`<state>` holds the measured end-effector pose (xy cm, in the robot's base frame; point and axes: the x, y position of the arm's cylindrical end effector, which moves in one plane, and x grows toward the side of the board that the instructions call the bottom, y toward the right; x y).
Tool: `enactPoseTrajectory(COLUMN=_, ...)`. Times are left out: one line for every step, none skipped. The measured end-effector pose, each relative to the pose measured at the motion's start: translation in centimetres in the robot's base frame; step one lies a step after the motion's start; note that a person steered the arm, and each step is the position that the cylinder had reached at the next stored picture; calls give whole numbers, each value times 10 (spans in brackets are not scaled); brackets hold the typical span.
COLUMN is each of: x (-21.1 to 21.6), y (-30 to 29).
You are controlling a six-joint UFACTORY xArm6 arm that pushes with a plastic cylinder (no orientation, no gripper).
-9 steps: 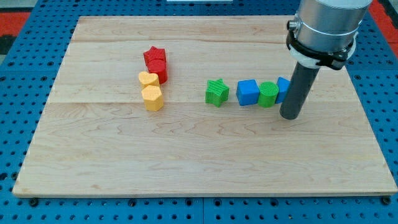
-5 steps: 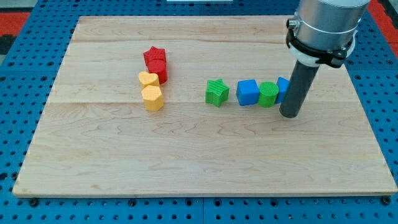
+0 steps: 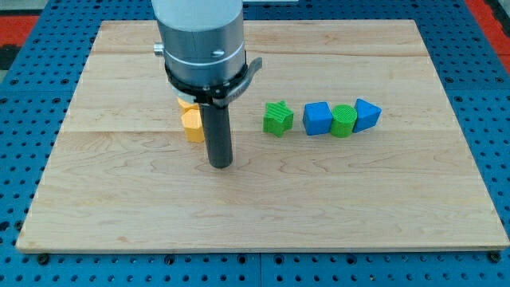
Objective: Move the yellow hexagon to the center left
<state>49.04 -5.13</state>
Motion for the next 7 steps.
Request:
enactPoseTrajectory(x=-15, y=6)
enactPoseTrajectory(x=-37, y=6)
enactPoseTrajectory(x=-55, y=-18)
enactPoseTrajectory(x=-56, y=-34)
enactPoseTrajectory(x=-56, y=-72)
enactPoseTrajectory(x=-56, y=-123)
enactPoseTrajectory(x=-56, y=-132)
